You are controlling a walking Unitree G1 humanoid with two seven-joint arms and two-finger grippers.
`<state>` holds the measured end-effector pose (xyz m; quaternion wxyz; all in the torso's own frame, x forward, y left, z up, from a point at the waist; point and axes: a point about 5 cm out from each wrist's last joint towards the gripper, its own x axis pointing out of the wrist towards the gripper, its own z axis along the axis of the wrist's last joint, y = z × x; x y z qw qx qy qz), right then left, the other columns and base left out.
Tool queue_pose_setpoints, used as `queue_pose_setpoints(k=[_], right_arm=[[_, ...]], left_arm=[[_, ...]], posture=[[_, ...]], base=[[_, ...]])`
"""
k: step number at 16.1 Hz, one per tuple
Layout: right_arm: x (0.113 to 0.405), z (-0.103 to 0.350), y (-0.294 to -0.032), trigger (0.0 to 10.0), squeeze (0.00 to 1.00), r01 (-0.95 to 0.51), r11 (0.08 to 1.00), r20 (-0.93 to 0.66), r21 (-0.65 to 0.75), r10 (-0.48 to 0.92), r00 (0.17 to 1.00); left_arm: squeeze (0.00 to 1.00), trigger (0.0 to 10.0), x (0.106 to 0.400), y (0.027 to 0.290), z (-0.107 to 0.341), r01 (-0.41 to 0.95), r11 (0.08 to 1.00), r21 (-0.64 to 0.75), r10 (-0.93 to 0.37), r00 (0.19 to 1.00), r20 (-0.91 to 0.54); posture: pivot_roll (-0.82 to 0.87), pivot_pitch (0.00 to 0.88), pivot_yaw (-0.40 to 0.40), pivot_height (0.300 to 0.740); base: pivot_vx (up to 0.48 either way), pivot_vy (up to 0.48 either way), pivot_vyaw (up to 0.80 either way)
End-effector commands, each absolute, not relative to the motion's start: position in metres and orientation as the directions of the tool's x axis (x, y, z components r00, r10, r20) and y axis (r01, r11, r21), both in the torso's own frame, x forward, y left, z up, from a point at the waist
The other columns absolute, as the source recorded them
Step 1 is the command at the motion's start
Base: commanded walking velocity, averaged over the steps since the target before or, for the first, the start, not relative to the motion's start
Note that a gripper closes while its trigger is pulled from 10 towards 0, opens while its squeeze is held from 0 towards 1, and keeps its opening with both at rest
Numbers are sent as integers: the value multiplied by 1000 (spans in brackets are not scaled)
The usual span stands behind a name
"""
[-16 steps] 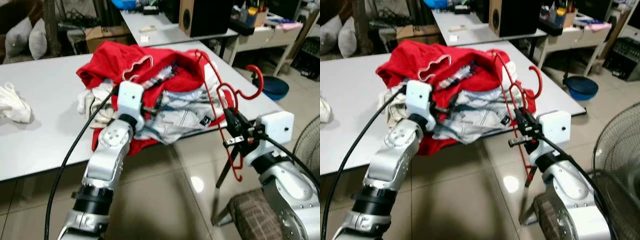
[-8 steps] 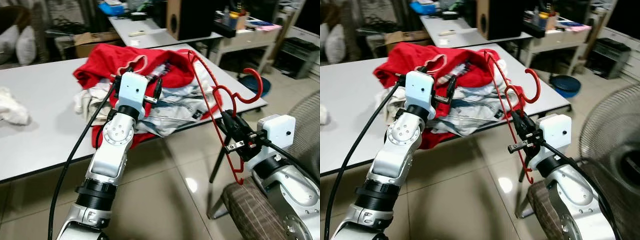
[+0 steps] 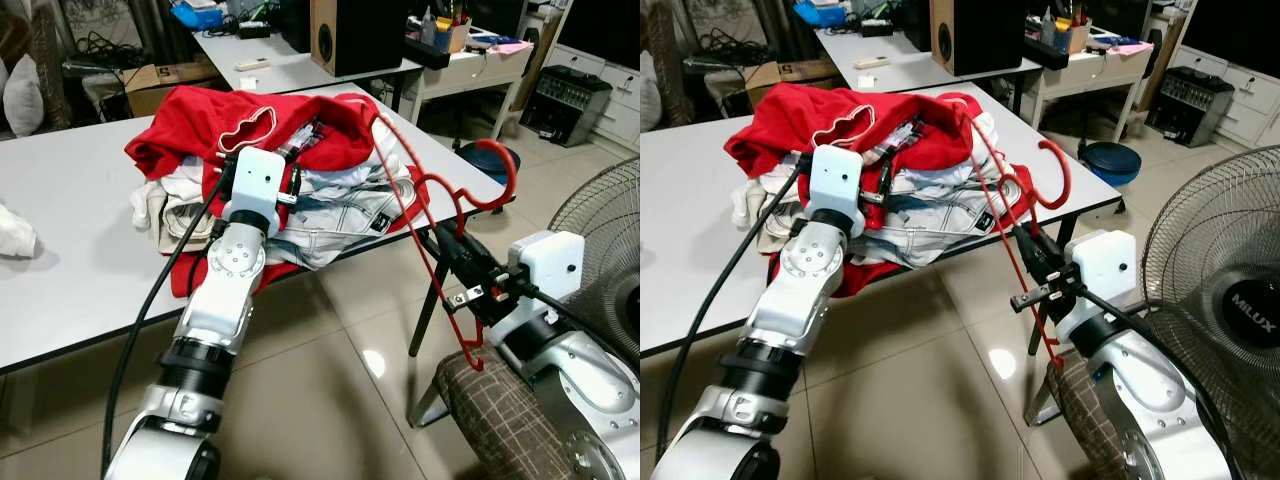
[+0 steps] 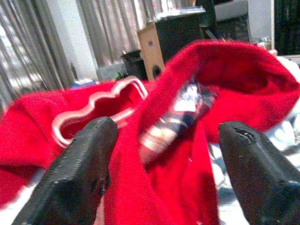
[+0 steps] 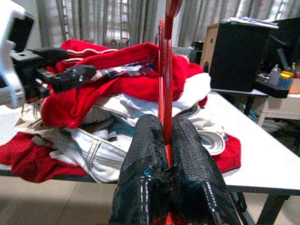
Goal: Hang hanger
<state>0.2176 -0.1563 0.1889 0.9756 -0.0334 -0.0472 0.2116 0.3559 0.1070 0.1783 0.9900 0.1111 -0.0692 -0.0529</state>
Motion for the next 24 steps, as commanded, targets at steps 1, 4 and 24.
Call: queue_pose_setpoints(k=[1,4,24], right_arm=[[215,192,-156,10000,0,-428,899,94,-90,436,895],[214,192,-155,10000,0,-437,894,90,-95,445,891],[208,183,-153,10000,0,-538,836,53,-106,545,836]], left_arm=[[0,0,360,106,179,101,973,208,-126,986,106],[0,0,366,113,175,59,971,230,-81,993,86],[925,10000,334,124,196,183,966,183,-216,960,176]], posture=[[-84,0,39,740],[-88,0,41,740],[-44,0,31,740]], base=[[0,0,0],[0,0,0],[0,0,0]])
